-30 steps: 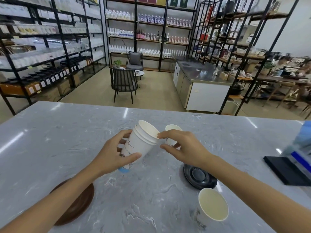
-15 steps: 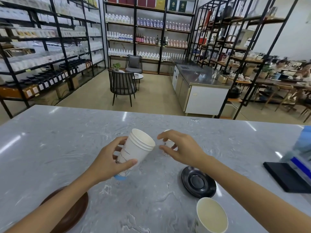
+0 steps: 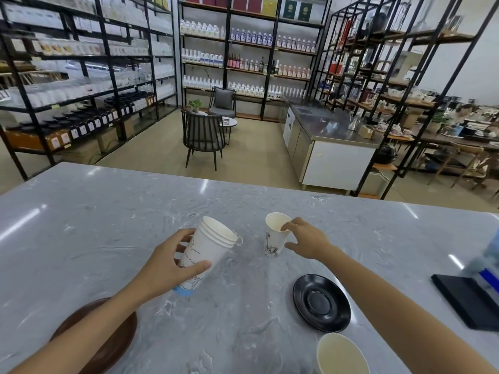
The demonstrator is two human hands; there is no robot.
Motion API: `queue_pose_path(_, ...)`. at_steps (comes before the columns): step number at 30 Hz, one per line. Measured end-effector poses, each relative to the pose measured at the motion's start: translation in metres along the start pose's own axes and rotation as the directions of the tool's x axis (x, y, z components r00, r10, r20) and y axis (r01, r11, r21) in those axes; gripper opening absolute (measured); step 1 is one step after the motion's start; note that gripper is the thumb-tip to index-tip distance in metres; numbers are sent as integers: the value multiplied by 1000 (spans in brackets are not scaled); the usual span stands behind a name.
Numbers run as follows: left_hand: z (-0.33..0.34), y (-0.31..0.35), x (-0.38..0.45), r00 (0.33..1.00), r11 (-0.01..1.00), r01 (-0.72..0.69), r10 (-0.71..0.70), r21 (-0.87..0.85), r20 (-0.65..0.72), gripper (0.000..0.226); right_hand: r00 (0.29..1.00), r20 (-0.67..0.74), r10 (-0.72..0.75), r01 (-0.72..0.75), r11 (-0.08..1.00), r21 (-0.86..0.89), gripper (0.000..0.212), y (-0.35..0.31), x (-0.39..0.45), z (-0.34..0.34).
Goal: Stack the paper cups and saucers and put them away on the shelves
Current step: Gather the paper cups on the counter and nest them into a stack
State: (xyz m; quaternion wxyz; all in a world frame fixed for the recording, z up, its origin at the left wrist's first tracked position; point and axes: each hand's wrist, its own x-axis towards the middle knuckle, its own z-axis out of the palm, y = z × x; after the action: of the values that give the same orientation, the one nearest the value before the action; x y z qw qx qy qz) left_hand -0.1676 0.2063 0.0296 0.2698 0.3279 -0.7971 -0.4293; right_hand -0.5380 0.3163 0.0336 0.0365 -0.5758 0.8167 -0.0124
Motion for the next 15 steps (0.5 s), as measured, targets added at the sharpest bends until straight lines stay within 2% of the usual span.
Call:
queue_pose_path(5,-1,-7,7,1000,1000,5,-5,10,-1,79,994,-108,6,-7,1000,-4,24,0,9,11)
queue_pose_path(11,0,-10,13,1000,1000,15,-15,-10,13,66,986,-161,-53,60,997,38,24,-1,6,-3)
queue_pose_path(15,1,-9,16,999,1000,25,-24,-5,45,65,950,-279,-143,175,980,92,22,-5,-9,-32)
